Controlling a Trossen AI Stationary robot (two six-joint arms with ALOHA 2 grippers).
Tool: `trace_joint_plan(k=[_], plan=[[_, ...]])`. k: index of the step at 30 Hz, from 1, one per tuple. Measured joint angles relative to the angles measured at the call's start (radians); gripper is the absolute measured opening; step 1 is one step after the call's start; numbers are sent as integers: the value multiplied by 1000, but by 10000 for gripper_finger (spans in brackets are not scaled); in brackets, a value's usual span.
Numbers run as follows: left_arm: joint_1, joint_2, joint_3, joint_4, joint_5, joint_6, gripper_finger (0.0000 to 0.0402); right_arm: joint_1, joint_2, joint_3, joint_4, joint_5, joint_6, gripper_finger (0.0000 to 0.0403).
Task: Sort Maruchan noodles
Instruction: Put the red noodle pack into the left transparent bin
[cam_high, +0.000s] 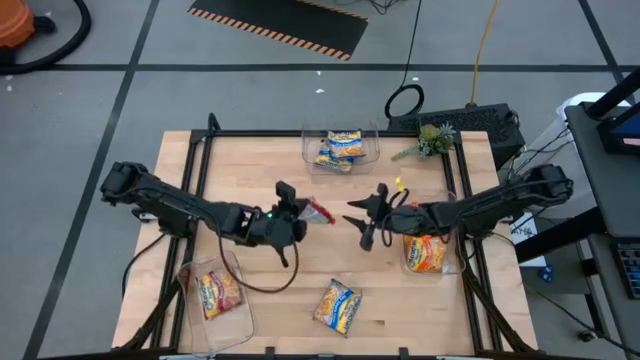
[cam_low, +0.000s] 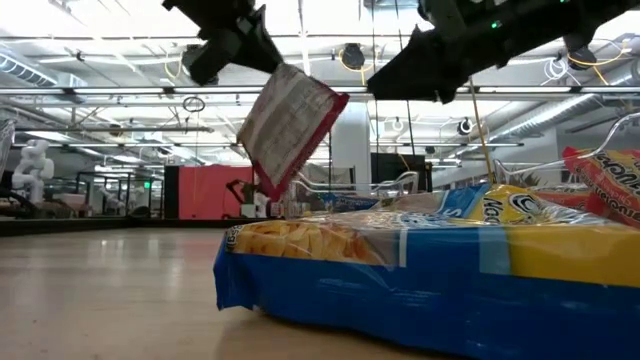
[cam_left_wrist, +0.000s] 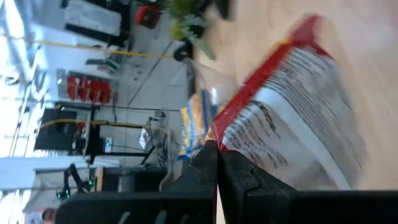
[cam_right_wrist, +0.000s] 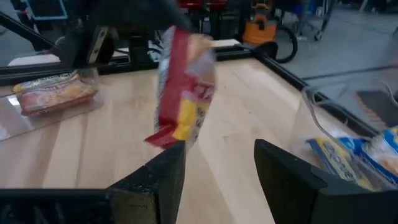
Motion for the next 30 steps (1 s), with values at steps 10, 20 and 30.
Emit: trace_joint_plan(k=[10, 20, 30], plan=[[70, -14, 0, 27, -63, -9, 0, -30, 63, 0, 93, -103, -34, 236], [70, -14, 0, 231, -66, 132, 0, -36, 103, 0, 215, -103, -30, 328], [44, -14, 0, 275, -62, 156, 0, -54, 227, 0, 528, -102, -15, 326]])
